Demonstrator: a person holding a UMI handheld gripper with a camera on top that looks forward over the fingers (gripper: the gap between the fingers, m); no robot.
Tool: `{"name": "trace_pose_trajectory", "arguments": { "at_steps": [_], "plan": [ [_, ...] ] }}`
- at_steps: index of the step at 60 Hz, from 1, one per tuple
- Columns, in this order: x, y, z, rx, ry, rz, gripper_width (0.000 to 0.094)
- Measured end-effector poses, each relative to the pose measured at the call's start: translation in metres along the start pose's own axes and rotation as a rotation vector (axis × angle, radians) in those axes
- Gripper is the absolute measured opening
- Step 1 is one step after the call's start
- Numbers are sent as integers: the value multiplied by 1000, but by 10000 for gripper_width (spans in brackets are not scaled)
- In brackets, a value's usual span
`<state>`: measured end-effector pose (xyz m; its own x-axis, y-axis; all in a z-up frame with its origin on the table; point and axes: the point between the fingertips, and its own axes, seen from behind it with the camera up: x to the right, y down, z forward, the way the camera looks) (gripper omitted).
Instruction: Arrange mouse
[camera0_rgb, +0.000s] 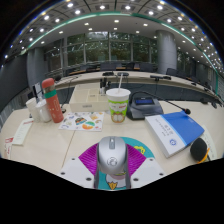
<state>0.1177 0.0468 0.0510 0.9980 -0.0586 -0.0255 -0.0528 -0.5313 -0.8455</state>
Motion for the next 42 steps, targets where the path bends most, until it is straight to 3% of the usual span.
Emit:
{"name": "trace_pose_trajectory", "arguments": {
  "at_steps": [7, 16, 21, 24, 42],
  "plan": [
    [15, 35, 15, -51, -15, 2, 362],
    [14, 53, 23, -81, -53, 22, 512],
    [20, 45, 11, -64, -10, 13, 782],
    [21, 41, -1, -61, -2, 4, 873],
    [-3, 12, -163, -17, 34, -26, 859]
  ]
}}
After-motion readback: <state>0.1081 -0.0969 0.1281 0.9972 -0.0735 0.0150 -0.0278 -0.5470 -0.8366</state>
